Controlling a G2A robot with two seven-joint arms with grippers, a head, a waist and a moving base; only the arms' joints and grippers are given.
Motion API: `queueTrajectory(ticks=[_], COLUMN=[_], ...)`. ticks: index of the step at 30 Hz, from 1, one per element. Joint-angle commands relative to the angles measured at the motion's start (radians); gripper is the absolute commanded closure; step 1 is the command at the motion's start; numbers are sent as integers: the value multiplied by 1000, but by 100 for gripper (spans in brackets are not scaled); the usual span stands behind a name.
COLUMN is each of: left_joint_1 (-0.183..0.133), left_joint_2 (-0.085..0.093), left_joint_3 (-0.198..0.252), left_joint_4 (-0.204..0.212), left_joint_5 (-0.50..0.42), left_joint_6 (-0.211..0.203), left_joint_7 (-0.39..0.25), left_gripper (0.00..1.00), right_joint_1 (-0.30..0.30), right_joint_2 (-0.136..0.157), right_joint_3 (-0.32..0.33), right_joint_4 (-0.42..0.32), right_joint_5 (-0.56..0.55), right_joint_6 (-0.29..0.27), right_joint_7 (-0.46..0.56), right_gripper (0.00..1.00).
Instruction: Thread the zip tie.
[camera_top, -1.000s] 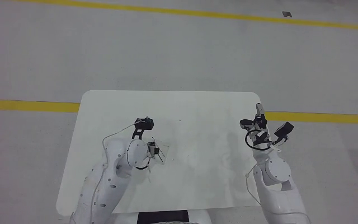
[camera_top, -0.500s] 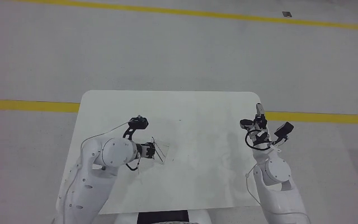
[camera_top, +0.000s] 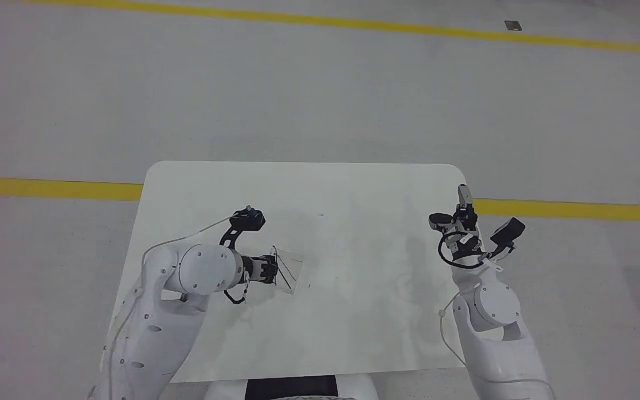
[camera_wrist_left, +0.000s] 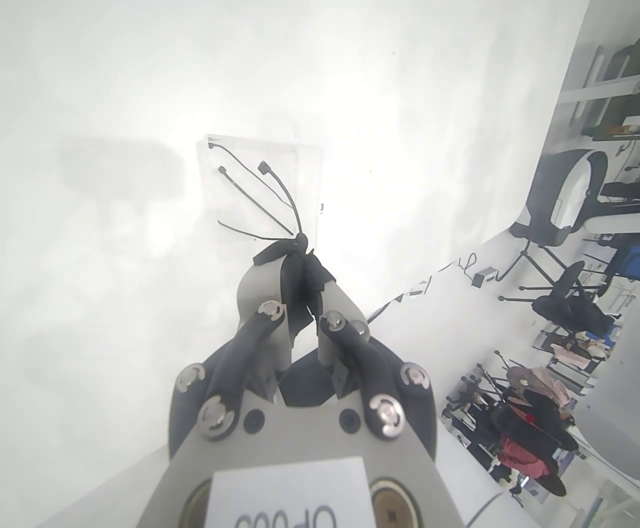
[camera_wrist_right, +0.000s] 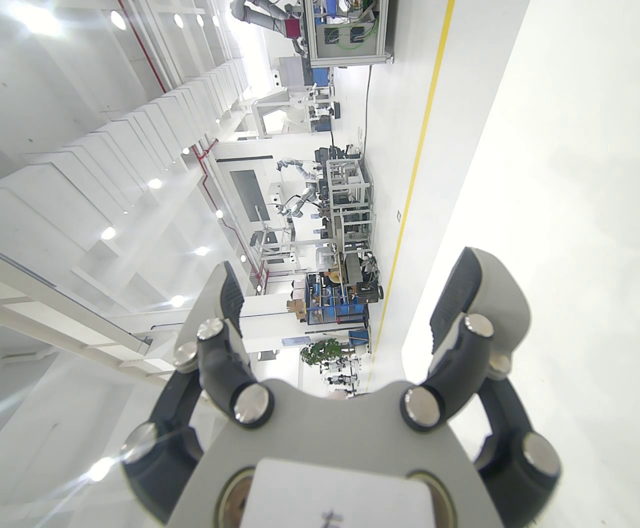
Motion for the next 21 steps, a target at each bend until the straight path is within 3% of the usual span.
queueTrajectory(ticks=[1, 5, 9, 11, 14, 17, 21], left_joint_1=[2, 1, 10, 5, -12, -30, -60], left_joint_2=[4, 19, 46, 68, 114, 168, 245], left_joint_3=[-17, -100, -144, -163, -164, -140, -86], left_joint_4=[9, 12, 60, 112, 183, 238, 298], left_joint_5=[-47, -186, -372, -524, -677, -818, -935], left_joint_6=[-23, -109, -245, -313, -396, -455, -527], left_joint_7=[21, -6, -6, -6, -6, -6, -6], left_gripper=[100, 100, 100, 100, 100, 100, 100], right_joint_1=[0, 0, 0, 0, 0, 0, 0], right_joint_2=[0, 0, 0, 0, 0, 0, 0], right_joint_3=[0, 0, 0, 0, 0, 0, 0], right_joint_4=[0, 0, 0, 0, 0, 0, 0], right_joint_5=[0, 0, 0, 0, 0, 0, 0], right_joint_6=[0, 0, 0, 0, 0, 0, 0], right_joint_7=[0, 0, 0, 0, 0, 0, 0], right_gripper=[0, 0, 0, 0, 0, 0, 0])
